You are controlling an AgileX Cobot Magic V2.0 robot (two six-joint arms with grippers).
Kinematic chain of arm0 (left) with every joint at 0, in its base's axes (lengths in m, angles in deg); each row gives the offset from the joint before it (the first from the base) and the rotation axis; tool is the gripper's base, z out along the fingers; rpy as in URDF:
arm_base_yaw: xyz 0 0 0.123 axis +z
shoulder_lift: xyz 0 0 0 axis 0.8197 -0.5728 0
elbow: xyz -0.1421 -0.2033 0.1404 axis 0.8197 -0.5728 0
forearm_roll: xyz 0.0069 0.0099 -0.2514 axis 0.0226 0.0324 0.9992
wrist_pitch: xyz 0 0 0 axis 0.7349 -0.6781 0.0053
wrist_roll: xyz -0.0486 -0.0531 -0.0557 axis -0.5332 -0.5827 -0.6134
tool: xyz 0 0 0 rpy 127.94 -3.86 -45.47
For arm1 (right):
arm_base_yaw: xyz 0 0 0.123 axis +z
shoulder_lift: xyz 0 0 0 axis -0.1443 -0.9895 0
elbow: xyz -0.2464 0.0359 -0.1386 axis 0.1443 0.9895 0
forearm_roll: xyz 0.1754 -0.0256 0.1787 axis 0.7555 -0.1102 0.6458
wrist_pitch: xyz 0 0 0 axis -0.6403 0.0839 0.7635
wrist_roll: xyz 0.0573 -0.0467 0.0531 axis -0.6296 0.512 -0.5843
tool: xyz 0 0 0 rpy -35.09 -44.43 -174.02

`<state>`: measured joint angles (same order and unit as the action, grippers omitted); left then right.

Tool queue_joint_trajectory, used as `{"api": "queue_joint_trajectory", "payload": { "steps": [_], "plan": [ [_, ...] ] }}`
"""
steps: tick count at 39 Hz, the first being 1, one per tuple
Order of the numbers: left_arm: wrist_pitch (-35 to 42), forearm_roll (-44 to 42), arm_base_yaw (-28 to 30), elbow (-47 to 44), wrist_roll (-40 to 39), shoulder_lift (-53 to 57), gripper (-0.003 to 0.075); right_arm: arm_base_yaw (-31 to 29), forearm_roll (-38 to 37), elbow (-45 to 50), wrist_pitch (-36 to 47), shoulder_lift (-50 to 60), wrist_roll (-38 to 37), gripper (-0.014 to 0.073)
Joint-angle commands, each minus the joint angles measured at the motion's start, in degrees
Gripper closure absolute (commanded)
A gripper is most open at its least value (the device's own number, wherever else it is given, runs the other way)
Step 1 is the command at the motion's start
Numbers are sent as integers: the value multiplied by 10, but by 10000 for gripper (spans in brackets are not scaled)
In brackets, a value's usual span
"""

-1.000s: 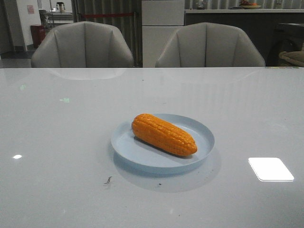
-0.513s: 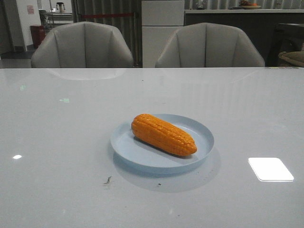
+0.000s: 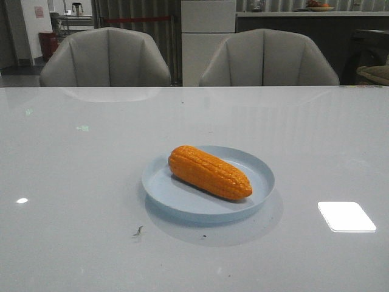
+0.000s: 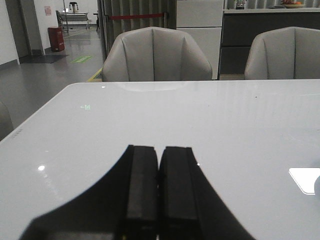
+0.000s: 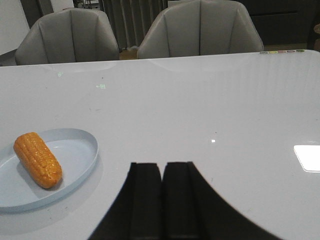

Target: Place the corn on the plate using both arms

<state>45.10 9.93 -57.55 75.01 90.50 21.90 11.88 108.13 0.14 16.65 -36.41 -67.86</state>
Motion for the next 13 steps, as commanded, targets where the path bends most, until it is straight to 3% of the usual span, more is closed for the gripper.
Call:
{"api": "queue_joint_trajectory", "payload": {
  "steps": [1, 13],
  "plan": [
    [45, 5, 0, -21, -4, -10, 627, -5, 5, -14, 41, 14, -2, 536],
    [45, 5, 0, -21, -4, -10, 627, -5, 5, -14, 32, 14, -2, 536]
  ]
}}
